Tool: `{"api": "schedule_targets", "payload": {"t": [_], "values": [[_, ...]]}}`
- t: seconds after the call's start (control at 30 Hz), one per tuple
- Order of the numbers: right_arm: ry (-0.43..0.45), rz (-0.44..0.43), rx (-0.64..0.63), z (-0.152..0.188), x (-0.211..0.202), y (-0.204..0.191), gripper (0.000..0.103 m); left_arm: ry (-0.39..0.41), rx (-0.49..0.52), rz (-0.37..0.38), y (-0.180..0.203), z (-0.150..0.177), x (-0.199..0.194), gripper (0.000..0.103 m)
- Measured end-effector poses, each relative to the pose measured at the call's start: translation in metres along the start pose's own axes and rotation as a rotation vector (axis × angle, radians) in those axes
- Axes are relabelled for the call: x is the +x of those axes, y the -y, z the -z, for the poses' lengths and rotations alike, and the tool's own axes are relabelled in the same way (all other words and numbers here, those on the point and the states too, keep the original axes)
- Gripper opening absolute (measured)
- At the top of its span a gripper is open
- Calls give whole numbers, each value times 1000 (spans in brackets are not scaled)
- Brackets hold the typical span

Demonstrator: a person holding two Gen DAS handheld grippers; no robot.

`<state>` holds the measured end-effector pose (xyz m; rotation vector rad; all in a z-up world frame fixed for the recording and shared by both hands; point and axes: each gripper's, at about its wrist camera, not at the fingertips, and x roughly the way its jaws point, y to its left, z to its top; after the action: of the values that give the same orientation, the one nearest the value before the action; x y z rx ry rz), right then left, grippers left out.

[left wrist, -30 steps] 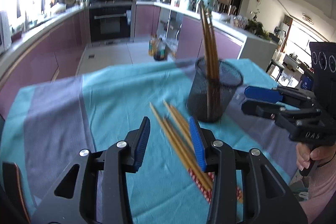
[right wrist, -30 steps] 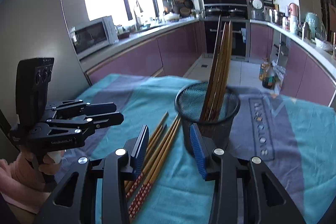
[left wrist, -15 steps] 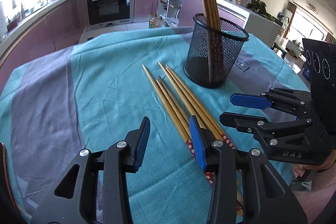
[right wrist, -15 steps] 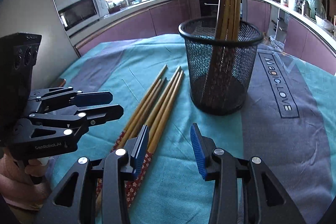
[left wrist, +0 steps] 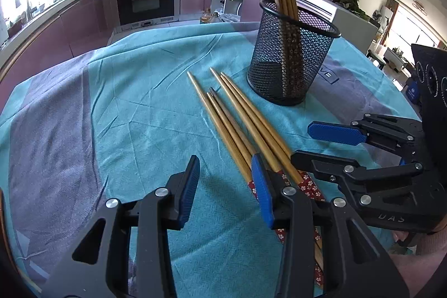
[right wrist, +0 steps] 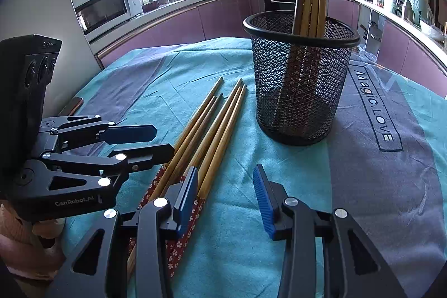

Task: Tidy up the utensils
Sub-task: 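Withdraw both open tools back toward the chopstick pile, then grasp a wooden chopstick with the right tool while the left tool grasps another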

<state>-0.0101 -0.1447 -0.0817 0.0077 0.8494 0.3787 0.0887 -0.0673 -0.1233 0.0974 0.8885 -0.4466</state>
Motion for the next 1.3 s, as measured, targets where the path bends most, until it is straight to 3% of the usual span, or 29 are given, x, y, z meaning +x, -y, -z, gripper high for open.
{"api": "schedule_targets", "payload": {"t": [0.5, 1.13, 1.3], "values": [[-17, 21, 4, -2, 4, 0, 39, -15, -2, -8, -3, -1, 8, 39], [-52, 75, -45, -20, 21, -7, 38, -54, -14, 3, -10, -19, 22, 25], [-53, 75, -35, -26, 25, -4, 30, -60, -23, -1, -11, -25, 27, 20]]}}
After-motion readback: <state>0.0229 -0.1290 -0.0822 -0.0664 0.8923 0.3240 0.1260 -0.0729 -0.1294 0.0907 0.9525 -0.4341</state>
